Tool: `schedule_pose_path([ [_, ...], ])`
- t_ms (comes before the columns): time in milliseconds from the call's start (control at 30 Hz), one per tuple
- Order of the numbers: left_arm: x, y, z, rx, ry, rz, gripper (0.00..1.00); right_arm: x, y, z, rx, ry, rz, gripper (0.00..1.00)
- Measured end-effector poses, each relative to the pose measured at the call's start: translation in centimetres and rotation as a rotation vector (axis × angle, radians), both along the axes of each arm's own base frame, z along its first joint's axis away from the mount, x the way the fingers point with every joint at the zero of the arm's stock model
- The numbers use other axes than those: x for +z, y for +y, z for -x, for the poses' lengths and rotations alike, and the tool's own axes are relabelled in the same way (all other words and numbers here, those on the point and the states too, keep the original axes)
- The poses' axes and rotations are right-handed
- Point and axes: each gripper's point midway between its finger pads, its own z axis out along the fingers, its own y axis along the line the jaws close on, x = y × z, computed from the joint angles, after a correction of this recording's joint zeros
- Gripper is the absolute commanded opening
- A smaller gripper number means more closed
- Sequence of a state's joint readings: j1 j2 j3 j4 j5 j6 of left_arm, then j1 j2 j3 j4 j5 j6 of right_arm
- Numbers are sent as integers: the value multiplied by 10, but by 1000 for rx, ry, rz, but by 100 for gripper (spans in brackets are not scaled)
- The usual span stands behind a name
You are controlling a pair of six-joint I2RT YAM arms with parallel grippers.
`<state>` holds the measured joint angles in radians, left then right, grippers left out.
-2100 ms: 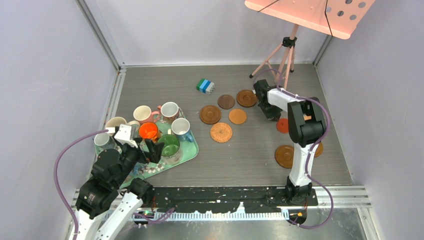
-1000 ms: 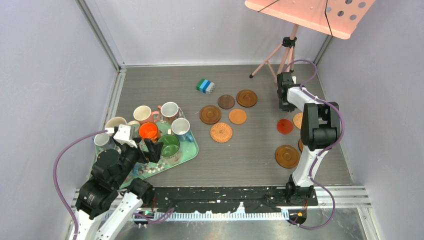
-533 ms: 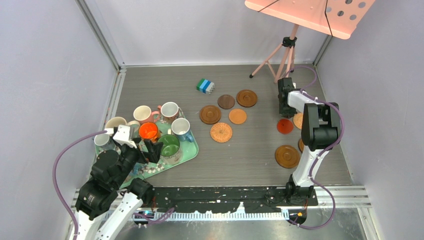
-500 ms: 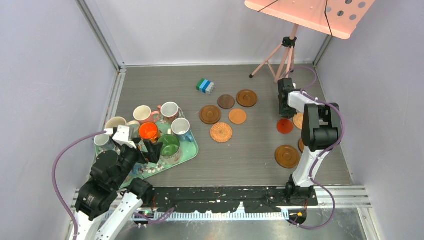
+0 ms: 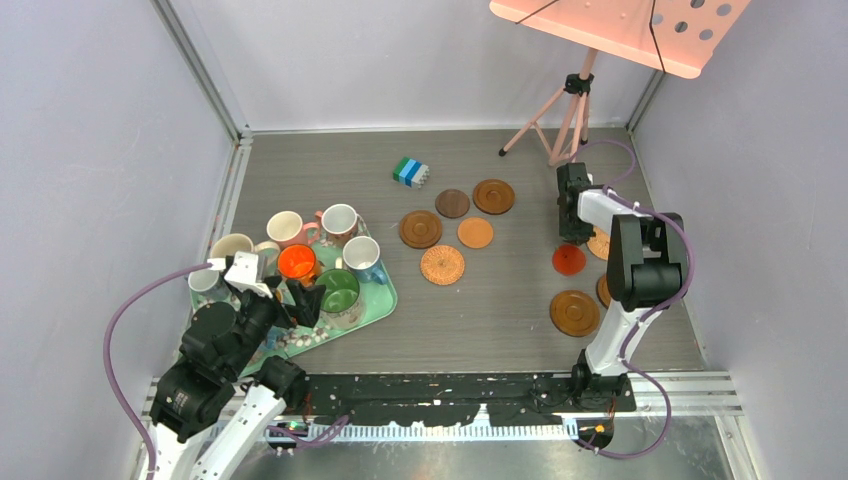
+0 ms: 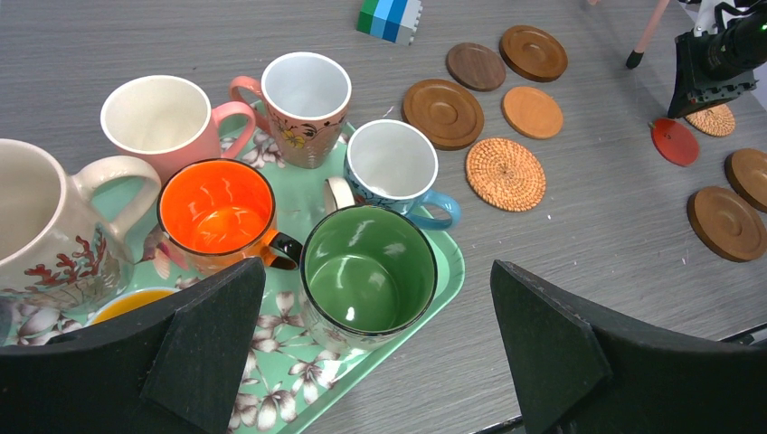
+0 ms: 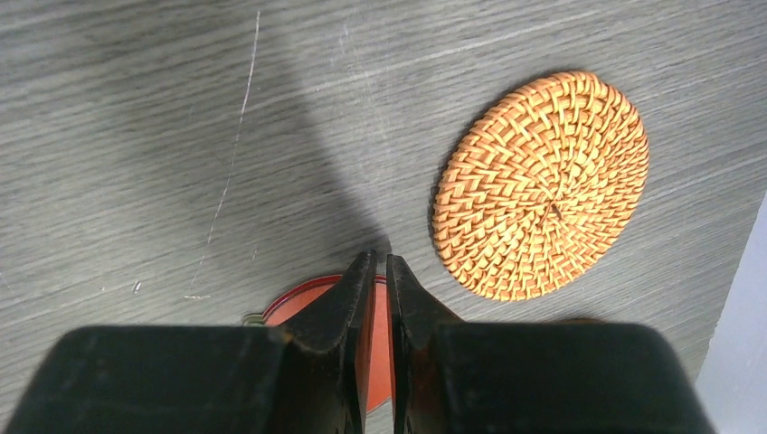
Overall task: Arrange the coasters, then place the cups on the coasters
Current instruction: Move the coaster to the center of the board.
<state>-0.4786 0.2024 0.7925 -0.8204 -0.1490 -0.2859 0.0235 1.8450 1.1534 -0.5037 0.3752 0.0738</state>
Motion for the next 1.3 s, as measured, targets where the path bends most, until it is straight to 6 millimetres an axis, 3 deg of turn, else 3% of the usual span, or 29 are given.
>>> schedule_pose_path([
  [833, -1, 0, 0, 0, 2, 0, 99, 1, 6, 18, 1, 35, -32, 17],
  [1000, -1, 0, 0, 0, 3, 1, 99, 12, 11, 15, 5, 28, -43, 18],
  [1133, -1, 0, 0, 1, 3, 1, 99, 37, 37, -7, 56, -72, -105, 20],
  [1300, -1, 0, 0, 1, 3, 1, 99, 68, 112, -48, 201, -263, -274, 24],
])
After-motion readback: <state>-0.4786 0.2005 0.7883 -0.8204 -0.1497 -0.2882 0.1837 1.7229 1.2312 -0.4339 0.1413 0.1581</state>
